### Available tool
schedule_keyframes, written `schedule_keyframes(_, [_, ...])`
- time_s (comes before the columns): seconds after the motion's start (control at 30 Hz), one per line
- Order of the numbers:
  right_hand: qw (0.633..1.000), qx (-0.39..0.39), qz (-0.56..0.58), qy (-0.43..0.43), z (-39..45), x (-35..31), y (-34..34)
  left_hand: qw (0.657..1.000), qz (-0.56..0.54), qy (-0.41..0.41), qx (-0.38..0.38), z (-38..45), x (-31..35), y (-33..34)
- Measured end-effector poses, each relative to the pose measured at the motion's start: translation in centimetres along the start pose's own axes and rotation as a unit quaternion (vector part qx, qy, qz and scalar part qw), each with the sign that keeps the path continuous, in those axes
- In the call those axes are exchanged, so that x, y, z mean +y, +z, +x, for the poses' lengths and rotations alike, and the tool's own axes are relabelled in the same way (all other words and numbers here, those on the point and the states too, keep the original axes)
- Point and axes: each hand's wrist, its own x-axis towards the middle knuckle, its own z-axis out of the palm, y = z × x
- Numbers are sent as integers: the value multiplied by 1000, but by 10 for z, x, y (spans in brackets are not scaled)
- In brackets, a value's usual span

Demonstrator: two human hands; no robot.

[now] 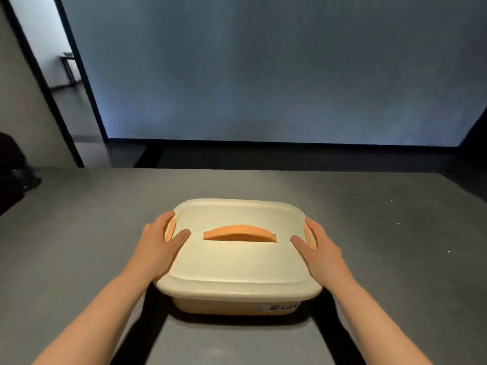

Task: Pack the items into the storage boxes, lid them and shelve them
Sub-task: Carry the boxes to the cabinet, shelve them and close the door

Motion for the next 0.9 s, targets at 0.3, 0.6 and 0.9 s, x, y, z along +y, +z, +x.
schedule_keyframes(0.3, [997, -13, 66, -32, 8, -2, 2, 991, -83, -72, 78, -31, 5, -5])
schedule_keyframes(0.6, [973, -170, 76, -136, -2, -63, 62, 930, -120, -187, 292, -145, -35, -51])
schedule_keyframes(0.9, [858, -403, 75, -310, -152, -150, 172, 778, -123, -309, 534, -374, -74, -106])
